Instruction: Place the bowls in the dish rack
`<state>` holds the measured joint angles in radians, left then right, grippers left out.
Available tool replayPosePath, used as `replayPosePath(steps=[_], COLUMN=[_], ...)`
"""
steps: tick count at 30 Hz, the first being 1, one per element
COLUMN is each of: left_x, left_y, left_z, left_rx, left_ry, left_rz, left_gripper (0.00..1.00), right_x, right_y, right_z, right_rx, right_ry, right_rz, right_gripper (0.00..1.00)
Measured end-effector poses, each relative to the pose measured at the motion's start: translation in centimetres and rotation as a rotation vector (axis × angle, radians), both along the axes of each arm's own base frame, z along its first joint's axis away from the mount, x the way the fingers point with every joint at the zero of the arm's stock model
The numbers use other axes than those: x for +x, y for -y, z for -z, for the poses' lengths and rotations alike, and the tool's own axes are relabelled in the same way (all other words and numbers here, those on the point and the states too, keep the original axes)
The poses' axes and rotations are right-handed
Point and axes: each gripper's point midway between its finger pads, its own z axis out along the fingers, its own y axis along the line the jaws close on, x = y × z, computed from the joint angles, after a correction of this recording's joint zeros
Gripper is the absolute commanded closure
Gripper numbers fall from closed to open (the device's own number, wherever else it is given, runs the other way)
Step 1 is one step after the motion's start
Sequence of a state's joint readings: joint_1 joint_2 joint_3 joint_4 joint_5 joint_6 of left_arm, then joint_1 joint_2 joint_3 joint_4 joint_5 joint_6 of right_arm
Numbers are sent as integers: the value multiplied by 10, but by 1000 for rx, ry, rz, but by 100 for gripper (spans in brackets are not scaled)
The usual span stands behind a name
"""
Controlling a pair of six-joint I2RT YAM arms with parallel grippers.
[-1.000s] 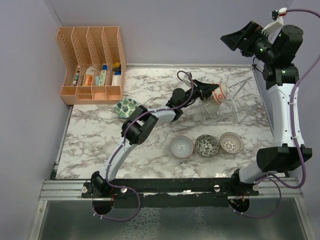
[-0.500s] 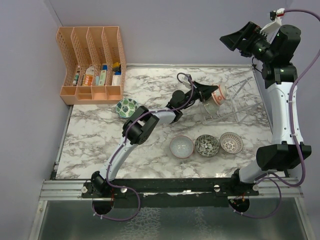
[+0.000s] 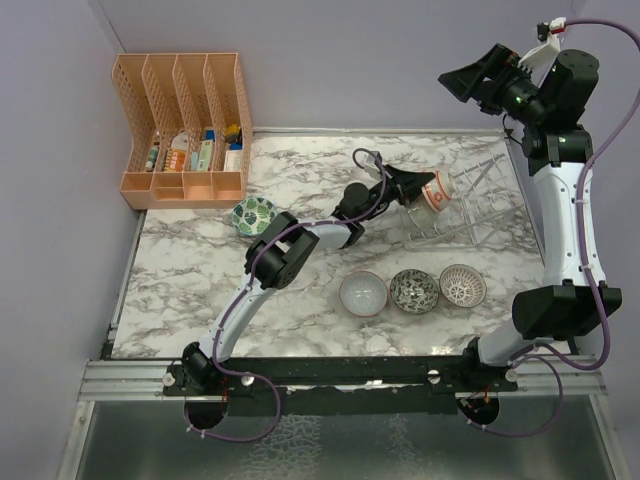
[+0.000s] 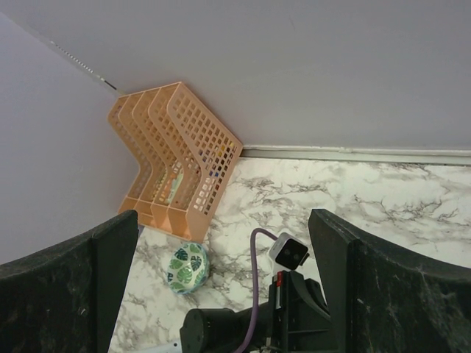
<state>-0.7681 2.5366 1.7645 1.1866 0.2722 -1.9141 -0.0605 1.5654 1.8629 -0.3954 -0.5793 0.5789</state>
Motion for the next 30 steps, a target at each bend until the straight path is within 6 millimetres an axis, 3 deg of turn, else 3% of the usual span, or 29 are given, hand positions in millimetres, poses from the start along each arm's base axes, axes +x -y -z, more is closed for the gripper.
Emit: replayPosePath(steps=[10, 20, 25, 30], left_x=[-5, -10, -9, -7], left_y=[5, 15, 14, 14], left_z=[4, 25, 38, 43], left_rx=[12, 79, 106, 126], left_ry=[-9, -48, -68, -75], left_rz=[11, 25, 21, 21], left_gripper=[99, 94, 82, 62], right_x=[-1, -1, -1, -2], right_y=[-2, -3, -4, -5], right_z=[0, 3, 7, 7], right_rx=[1, 2, 4, 6], right_ry=[0, -6, -16, -17], right_rz=[-13, -22, -29, -37], right_gripper=[0, 0, 0, 1])
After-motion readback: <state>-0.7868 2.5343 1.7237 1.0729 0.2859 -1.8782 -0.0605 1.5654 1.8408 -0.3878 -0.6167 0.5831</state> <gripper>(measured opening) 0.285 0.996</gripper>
